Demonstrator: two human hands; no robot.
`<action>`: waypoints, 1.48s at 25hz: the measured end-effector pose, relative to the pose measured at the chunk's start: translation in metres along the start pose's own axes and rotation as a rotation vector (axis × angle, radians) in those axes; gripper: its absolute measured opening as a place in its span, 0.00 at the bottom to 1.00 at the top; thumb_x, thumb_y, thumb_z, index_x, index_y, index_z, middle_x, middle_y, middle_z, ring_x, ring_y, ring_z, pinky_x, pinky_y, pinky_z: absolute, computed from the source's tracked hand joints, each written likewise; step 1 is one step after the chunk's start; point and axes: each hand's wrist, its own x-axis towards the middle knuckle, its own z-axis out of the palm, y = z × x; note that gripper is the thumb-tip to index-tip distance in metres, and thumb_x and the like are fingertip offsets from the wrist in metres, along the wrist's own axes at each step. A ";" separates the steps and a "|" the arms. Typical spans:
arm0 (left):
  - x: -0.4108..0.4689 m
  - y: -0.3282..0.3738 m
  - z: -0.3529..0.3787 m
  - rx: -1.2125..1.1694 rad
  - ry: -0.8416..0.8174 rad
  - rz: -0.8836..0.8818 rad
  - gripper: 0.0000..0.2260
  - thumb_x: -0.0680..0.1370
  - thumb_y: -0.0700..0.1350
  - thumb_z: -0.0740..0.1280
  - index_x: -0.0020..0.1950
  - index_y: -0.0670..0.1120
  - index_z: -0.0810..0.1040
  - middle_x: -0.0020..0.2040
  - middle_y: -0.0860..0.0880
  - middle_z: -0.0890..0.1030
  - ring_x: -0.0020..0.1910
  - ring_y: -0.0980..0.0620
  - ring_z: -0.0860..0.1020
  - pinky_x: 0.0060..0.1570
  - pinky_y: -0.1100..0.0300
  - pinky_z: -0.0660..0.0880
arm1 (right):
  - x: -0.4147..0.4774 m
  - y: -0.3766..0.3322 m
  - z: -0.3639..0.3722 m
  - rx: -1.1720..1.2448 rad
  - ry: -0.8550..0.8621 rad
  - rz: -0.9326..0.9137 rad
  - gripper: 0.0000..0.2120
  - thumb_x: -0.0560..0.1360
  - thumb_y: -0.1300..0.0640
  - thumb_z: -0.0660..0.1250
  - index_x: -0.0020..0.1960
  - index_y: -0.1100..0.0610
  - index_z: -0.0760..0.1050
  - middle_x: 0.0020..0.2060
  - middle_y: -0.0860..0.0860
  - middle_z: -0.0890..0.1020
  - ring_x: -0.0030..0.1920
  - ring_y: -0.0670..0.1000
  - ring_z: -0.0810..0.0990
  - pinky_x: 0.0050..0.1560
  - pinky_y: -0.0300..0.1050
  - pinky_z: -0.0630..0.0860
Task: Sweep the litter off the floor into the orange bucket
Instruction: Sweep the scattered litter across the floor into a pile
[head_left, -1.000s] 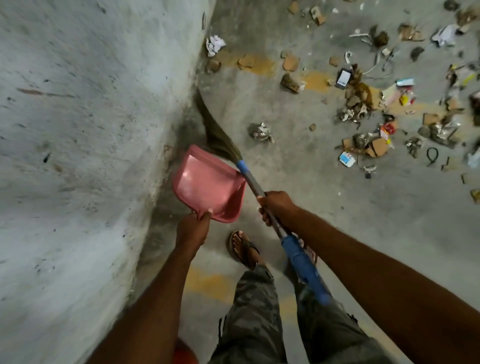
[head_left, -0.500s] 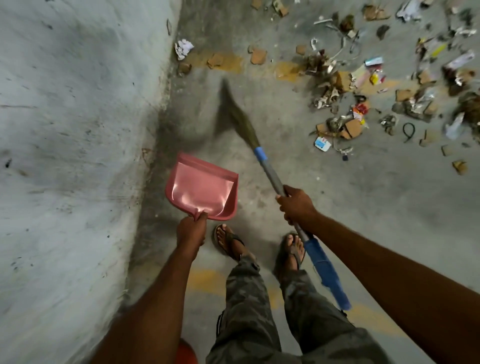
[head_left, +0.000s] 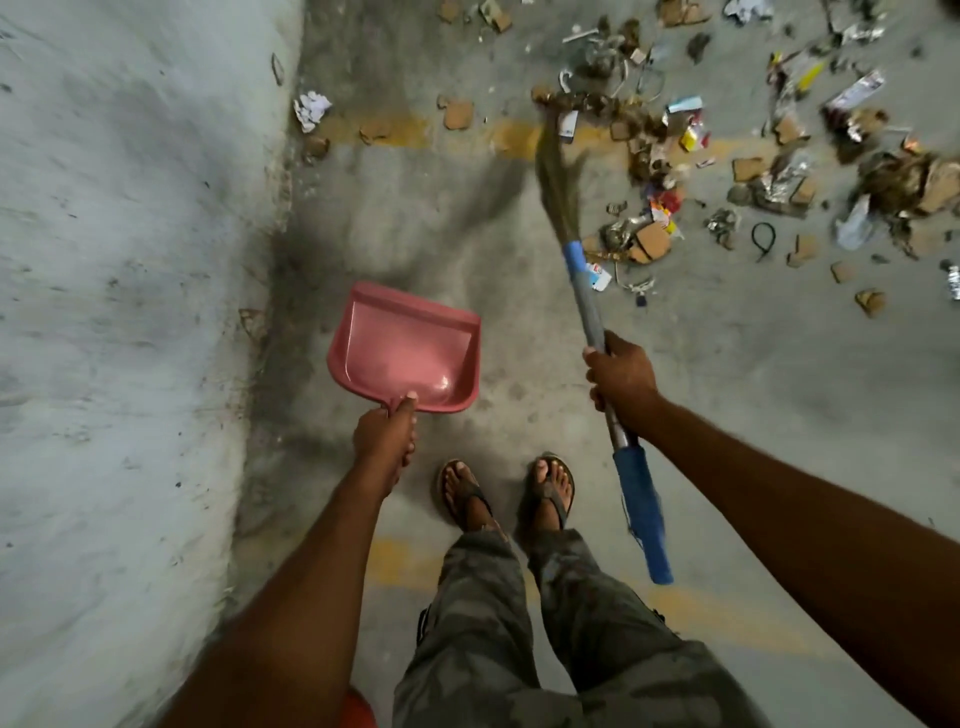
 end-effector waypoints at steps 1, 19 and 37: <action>-0.003 0.004 0.000 -0.013 0.005 0.004 0.19 0.79 0.57 0.71 0.37 0.44 0.78 0.25 0.49 0.75 0.22 0.51 0.71 0.26 0.63 0.67 | -0.011 0.000 0.000 -0.057 -0.078 -0.013 0.07 0.82 0.58 0.64 0.59 0.53 0.75 0.37 0.55 0.78 0.27 0.50 0.75 0.22 0.40 0.72; 0.098 0.064 -0.047 -0.117 0.049 -0.039 0.20 0.81 0.56 0.70 0.36 0.43 0.76 0.27 0.48 0.74 0.24 0.51 0.70 0.25 0.61 0.67 | 0.070 -0.149 0.131 -0.369 -0.341 -0.118 0.15 0.82 0.56 0.65 0.68 0.50 0.74 0.38 0.55 0.79 0.30 0.53 0.77 0.27 0.44 0.77; 0.200 0.124 -0.108 -0.174 0.200 -0.142 0.18 0.80 0.55 0.71 0.39 0.42 0.79 0.28 0.48 0.75 0.23 0.52 0.71 0.25 0.62 0.68 | 0.163 -0.296 0.294 0.002 -0.472 0.165 0.09 0.81 0.63 0.64 0.43 0.65 0.73 0.31 0.60 0.75 0.18 0.50 0.72 0.20 0.38 0.69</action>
